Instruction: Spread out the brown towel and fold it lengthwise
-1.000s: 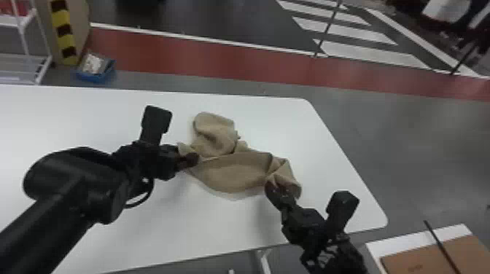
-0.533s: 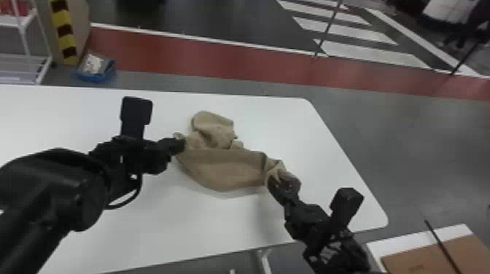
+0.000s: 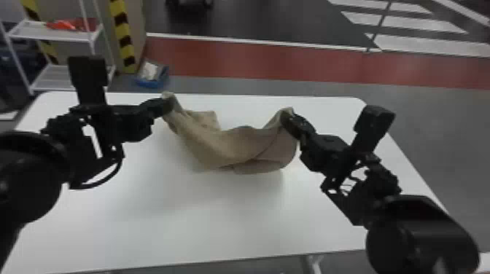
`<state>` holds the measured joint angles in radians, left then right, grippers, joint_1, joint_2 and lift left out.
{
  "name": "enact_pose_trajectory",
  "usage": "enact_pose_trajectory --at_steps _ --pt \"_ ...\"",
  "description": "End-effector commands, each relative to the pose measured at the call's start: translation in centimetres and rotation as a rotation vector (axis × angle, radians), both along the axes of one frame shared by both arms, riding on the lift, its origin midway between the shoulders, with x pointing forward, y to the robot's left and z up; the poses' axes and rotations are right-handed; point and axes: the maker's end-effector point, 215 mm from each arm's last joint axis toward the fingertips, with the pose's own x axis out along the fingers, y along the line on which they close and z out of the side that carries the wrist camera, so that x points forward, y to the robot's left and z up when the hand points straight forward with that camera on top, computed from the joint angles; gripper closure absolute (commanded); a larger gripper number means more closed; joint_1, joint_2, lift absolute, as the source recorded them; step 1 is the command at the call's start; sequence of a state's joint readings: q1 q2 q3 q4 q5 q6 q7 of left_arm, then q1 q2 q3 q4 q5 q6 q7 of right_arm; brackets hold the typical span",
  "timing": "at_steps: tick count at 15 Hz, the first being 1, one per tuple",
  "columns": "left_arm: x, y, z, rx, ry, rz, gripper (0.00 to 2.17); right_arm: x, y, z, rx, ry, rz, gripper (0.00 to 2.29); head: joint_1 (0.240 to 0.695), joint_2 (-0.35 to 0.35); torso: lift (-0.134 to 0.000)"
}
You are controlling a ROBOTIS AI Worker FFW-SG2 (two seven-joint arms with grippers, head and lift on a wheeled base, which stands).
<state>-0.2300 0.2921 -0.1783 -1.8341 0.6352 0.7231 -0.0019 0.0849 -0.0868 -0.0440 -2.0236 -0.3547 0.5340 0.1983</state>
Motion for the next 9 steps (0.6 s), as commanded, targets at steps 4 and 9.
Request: enact_pose_trajectory --at_steps 4,9 --pt "-2.1 9.3 6.6 -0.045 -0.087 0.112 1.60 5.7 7.5 10.1 -0.037 -0.135 0.044 1.66 0.552 0.061 -0.120" --pt "-2.9 11.1 8.8 -0.025 -0.136 0.147 1.60 5.8 2.7 12.4 -0.036 -0.188 -0.083 1.66 0.481 0.094 -0.120"
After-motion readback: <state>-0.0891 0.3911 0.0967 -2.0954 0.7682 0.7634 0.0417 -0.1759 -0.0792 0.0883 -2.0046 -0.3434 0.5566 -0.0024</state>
